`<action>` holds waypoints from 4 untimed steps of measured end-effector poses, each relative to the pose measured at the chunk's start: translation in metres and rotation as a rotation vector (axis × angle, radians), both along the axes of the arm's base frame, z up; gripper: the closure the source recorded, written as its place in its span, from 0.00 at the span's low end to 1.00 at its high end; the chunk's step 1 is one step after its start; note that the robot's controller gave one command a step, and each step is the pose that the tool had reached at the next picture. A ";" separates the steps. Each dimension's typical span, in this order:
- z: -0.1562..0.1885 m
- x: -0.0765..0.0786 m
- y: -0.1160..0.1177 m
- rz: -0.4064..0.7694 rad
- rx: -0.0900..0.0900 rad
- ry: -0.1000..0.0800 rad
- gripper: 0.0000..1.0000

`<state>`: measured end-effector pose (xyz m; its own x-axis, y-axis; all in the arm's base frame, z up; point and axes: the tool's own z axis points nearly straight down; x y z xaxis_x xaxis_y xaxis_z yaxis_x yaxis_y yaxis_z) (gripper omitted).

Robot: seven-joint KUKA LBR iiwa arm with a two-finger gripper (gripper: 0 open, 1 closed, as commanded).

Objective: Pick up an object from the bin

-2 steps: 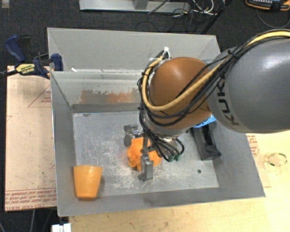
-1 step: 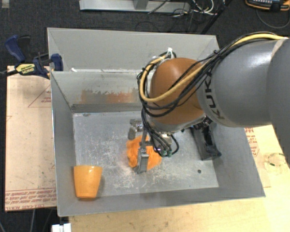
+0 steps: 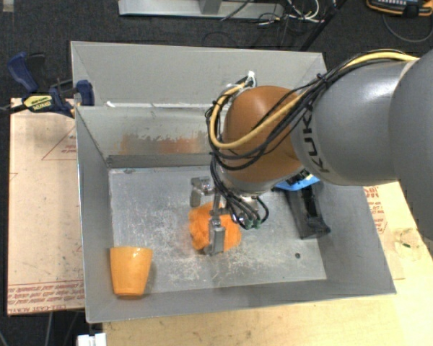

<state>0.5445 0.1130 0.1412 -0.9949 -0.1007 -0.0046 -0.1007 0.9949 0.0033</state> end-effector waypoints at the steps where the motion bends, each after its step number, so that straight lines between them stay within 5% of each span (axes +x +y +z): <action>1: -0.018 -0.006 -0.015 0.155 0.001 -0.003 0.00; 2: -0.028 -0.007 -0.021 0.049 0.001 -0.001 0.00; 3: -0.063 0.011 -0.030 0.478 0.003 -0.007 1.00; 4: -0.063 0.011 -0.030 0.478 0.003 -0.007 1.00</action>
Offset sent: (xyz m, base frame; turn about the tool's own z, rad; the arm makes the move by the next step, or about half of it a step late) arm -0.0095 -0.0311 -0.0432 -0.2728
